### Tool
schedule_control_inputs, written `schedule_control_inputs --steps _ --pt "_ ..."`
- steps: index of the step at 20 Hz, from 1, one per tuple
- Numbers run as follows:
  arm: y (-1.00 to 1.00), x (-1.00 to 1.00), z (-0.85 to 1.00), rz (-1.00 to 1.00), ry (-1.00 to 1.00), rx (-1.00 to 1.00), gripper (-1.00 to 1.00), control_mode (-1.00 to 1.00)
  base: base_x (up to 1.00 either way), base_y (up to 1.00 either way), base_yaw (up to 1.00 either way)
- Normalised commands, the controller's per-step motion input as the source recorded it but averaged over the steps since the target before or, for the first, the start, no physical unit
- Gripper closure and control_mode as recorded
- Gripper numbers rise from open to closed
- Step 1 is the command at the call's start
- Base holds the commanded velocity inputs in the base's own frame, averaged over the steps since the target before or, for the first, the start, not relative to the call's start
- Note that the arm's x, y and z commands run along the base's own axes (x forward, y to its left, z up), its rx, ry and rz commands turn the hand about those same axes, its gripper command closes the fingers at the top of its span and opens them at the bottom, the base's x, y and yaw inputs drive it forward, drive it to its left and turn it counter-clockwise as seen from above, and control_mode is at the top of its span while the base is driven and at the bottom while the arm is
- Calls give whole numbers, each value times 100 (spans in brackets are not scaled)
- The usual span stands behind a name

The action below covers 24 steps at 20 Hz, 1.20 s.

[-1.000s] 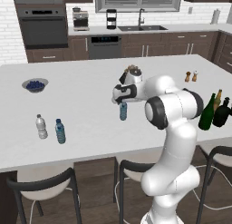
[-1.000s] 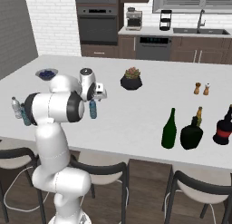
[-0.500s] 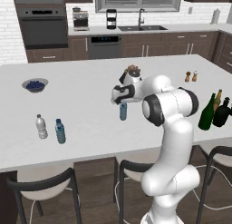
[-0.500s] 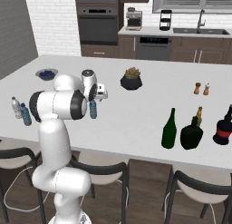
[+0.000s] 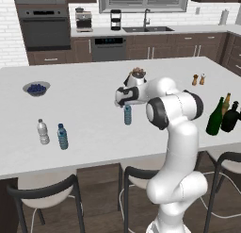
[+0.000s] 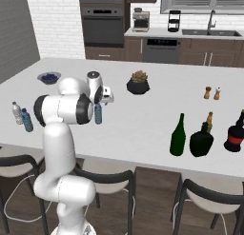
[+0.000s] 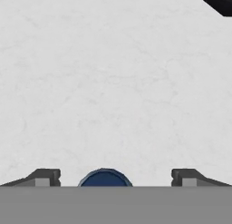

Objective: Move the plastic bottles in the middle to the plastics group, and the glass bottles in the middle to the glass group.

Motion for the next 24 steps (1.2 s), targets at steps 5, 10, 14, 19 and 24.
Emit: schedule_control_inputs --steps 5,10,14,19,24 --pt "0 0 -32 0 9 0 100 -100 0 0 0" --pt "0 -11 -22 0 12 1 100 -100 0 0 0" --pt "-5 -52 -1 0 5 5 100 -100 0 0 0" --pt "-1 -81 23 1 0 16 100 -100 0 0 0" --pt "19 -96 17 5 -7 8 100 -100 0 0 0"
